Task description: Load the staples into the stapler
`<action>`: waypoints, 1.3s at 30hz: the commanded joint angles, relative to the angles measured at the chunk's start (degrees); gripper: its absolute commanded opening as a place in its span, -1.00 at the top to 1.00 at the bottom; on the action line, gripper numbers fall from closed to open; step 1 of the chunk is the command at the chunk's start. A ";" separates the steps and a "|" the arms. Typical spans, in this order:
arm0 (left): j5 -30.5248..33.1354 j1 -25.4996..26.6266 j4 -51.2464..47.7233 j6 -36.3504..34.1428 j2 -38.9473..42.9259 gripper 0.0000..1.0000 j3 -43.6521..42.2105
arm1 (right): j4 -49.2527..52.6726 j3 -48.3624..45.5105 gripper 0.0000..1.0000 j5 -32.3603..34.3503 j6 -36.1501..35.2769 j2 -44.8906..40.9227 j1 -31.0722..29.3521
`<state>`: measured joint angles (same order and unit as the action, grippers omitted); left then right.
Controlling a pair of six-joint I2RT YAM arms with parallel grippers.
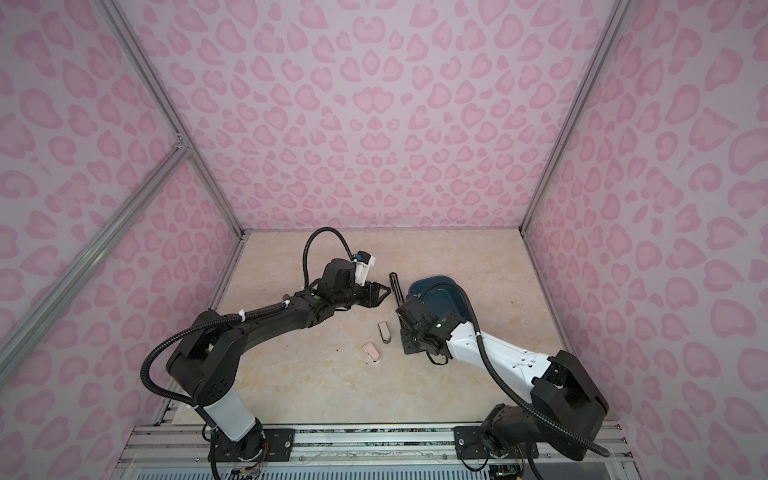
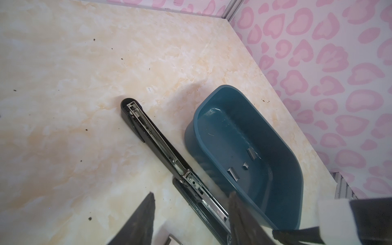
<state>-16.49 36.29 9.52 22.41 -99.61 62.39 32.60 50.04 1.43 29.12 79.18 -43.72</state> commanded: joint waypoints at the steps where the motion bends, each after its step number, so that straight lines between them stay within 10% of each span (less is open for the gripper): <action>1: -0.55 -0.39 -0.97 -0.97 -1.17 -0.14 1.36 | 3.81 1.29 -0.01 0.42 -1.26 0.55 -0.78; 26: -2.39 -1.46 -0.30 -1.05 -4.27 -0.15 3.94 | -14.44 -12.72 -0.44 4.67 -0.82 -2.73 0.42; 39: -3.90 -2.86 -0.10 -0.31 -4.67 -0.15 4.30 | -39.12 -21.04 -0.46 24.52 7.29 2.28 -10.20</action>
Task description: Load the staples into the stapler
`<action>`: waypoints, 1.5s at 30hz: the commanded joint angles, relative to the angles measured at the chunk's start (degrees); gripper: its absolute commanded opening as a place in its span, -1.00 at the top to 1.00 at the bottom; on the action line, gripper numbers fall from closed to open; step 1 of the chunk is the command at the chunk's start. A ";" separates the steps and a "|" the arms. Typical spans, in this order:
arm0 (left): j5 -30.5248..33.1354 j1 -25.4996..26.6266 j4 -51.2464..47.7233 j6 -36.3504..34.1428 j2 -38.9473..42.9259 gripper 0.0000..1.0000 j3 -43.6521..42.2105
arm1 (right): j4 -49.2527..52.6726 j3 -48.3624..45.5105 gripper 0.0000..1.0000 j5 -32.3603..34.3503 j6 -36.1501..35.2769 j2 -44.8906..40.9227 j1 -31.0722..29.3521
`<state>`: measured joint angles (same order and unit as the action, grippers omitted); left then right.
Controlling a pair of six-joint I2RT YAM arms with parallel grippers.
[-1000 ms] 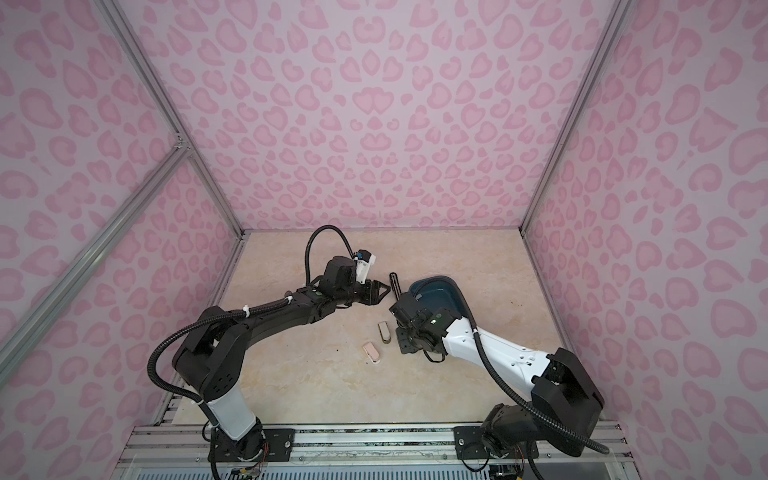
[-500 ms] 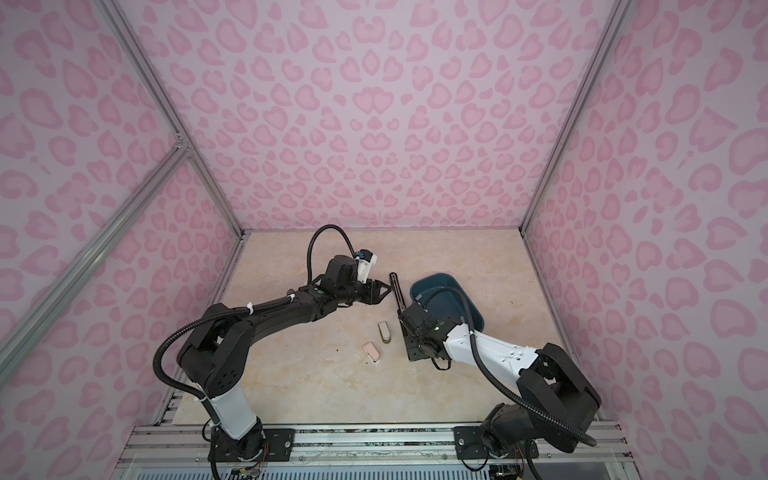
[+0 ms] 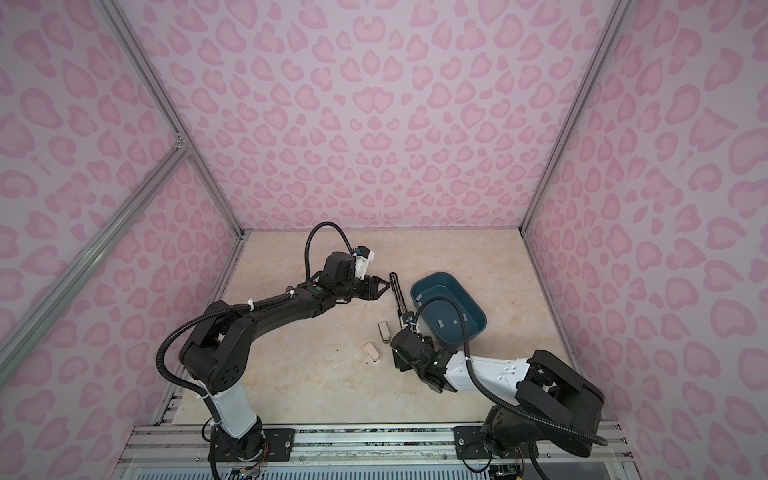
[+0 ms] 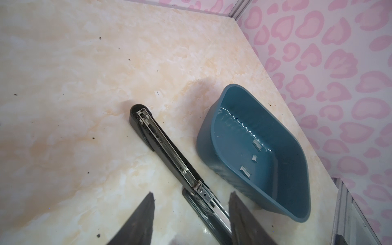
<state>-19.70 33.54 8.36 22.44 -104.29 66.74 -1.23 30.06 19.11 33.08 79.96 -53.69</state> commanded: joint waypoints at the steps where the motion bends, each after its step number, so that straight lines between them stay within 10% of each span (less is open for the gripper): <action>1: -0.69 -0.14 0.97 -0.46 0.13 -0.15 -0.19 | -6.05 -1.44 -0.46 7.67 3.68 2.38 -0.23; 17: -2.23 -1.89 1.51 0.88 -1.97 -0.12 0.31 | -38.45 -13.81 0.09 9.11 -4.38 10.76 -0.71; 45: -3.67 -2.07 2.19 1.03 -5.82 -0.12 1.64 | -39.69 -11.00 0.28 7.47 -6.37 12.95 0.35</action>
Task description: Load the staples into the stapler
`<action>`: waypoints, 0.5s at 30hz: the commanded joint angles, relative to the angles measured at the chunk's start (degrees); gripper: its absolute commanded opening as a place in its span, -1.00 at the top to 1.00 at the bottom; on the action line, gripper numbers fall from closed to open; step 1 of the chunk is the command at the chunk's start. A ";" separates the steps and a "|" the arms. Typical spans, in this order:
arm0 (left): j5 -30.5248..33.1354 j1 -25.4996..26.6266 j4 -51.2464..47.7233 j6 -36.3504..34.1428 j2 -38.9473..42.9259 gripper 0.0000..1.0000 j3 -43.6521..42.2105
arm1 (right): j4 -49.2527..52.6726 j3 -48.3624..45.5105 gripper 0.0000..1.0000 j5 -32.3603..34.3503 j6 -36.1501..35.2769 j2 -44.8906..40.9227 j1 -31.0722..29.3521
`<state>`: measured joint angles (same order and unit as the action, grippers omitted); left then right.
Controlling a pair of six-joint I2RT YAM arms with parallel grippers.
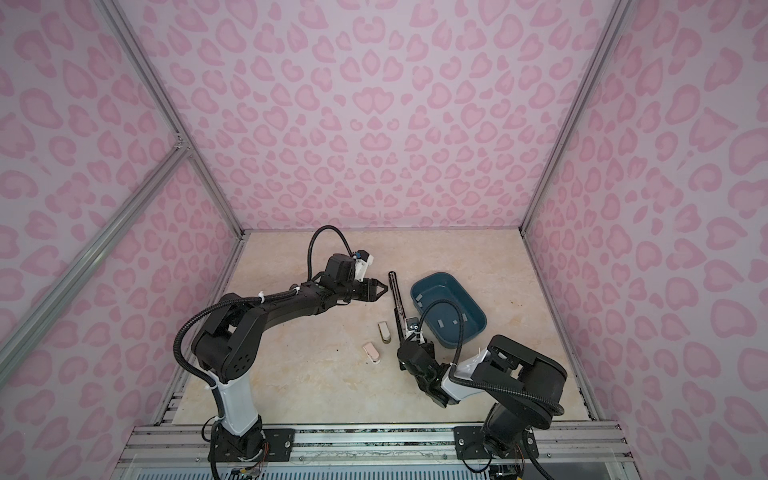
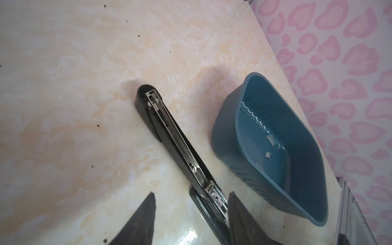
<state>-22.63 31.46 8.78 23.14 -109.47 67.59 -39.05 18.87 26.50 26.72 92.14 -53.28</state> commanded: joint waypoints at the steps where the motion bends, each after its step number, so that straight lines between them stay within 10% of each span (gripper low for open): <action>1: -0.74 0.00 1.77 0.52 -0.81 -0.12 0.79 | -2.24 0.20 0.32 0.04 0.00 1.01 0.00; 6: -1.71 -0.06 3.44 2.36 -2.04 -0.12 1.09 | -2.46 0.86 0.73 -0.74 0.10 0.99 0.09; 15: -2.53 -0.02 5.86 12.85 -5.39 -0.21 0.59 | -2.31 1.47 0.84 -2.93 1.77 0.69 0.10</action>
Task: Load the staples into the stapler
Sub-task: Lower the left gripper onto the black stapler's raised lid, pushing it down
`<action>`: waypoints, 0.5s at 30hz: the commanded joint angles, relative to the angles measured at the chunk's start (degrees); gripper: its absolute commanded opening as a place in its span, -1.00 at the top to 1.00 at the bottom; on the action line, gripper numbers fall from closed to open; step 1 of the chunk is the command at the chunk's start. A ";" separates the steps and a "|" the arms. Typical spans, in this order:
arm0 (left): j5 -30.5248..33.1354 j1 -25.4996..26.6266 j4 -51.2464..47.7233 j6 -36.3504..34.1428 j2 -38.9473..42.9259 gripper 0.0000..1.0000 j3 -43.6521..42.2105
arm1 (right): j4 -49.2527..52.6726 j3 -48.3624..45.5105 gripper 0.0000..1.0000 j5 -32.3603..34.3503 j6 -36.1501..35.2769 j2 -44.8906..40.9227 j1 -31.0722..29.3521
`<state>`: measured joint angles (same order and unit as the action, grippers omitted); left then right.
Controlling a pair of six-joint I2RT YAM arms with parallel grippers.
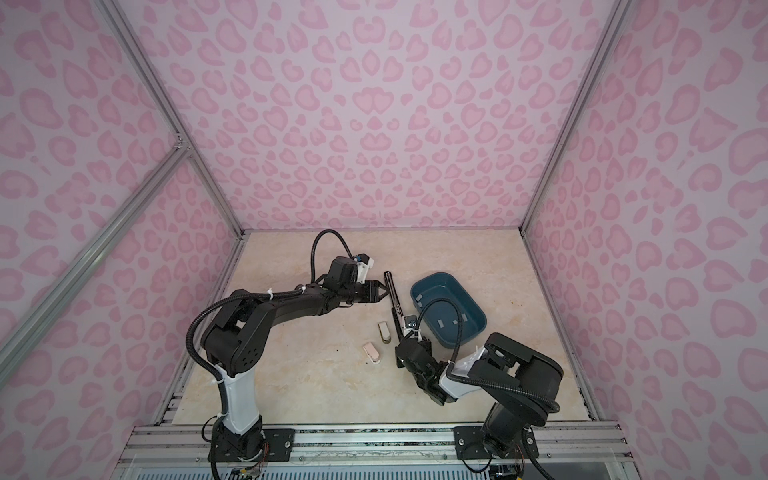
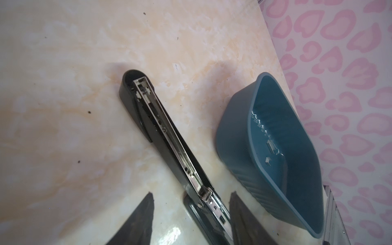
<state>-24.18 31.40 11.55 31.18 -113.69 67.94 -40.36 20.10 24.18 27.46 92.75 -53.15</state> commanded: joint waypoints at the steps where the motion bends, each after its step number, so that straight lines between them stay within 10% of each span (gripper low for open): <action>1: -1.03 0.01 3.13 5.76 -1.89 -0.22 0.54 | -1.24 0.21 0.85 -0.80 1.11 0.07 -0.08; 15: -3.85 -0.02 3.03 10.36 -11.16 -0.29 7.99 | -2.31 1.70 0.93 -3.04 1.23 2.00 -0.05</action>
<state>-26.87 31.40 12.95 40.29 -123.00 74.28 -40.66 21.58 21.87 28.38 94.15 -53.15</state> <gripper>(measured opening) 0.647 0.152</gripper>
